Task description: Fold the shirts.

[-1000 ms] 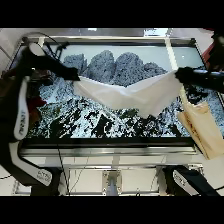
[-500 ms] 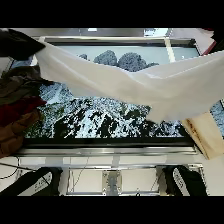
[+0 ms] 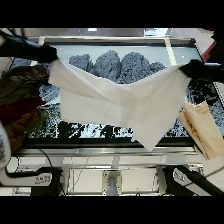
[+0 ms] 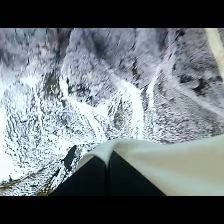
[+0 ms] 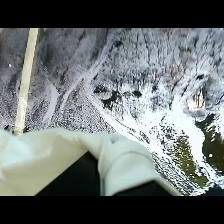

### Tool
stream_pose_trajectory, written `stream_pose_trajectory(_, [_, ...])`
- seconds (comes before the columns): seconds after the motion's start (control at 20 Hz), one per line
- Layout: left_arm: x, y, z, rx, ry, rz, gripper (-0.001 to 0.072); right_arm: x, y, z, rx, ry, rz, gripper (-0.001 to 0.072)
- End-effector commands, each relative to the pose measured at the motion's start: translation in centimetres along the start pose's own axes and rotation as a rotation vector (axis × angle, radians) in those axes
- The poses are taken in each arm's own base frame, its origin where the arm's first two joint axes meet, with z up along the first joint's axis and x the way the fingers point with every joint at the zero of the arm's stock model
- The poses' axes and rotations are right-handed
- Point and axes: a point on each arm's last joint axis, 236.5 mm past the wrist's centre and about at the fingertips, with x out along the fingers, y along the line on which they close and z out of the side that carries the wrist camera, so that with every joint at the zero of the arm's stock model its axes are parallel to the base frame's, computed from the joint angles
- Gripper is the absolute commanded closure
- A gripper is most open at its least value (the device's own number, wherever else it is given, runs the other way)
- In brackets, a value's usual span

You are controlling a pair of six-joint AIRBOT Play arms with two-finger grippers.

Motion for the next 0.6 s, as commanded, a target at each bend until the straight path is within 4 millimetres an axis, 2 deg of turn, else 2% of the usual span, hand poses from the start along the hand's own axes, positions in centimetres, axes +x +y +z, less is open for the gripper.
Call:
stream_pose_trajectory(0.0, [14.0,3.2,-3.7,-0.235,0.127,-0.014,0.0409,11.2,-5.2,-1.7,0.184,0.043,0.000,0.0424])
stream_pose_trajectory(0.05, [16.1,2.7,-3.6,-0.307,0.112,-0.062,0.0089,12.8,-5.5,-0.8,0.244,-0.006,0.019,0.0239])
stream_pose_trajectory(0.1, [17.0,2.4,-2.3,-0.359,0.057,-0.104,0.0048,13.3,-5.8,0.6,0.276,-0.070,0.027,0.0239])
stream_pose_trajectory(0.15, [16.9,2.6,-0.3,-0.402,-0.025,-0.129,0.0049,13.0,-6.4,2.4,0.277,-0.146,0.015,0.0239])
stream_pose_trajectory(0.2, [15.6,3.1,2.4,-0.441,-0.120,-0.154,0.0049,12.1,-6.9,4.0,0.260,-0.200,-0.001,0.0239])
stream_pose_trajectory(0.3, [11.0,4.4,7.6,-0.463,-0.280,-0.194,0.0049,9.5,-7.4,6.1,0.219,-0.235,-0.015,0.0239])
stream_pose_trajectory(0.4, [4.5,5.5,10.7,-0.307,-0.385,-0.164,0.0055,5.7,-9.4,6.1,0.125,-0.194,-0.094,0.0242])
stream_pose_trajectory(0.5, [-2.4,6.2,10.9,-0.134,-0.426,-0.108,0.0055,1.0,-12.3,4.9,0.060,-0.143,-0.215,0.0326])
stream_pose_trajectory(0.55, [-5.6,7.0,10.1,-0.057,-0.419,-0.054,0.0055,-1.6,-13.7,4.2,0.034,-0.120,-0.283,0.0328])
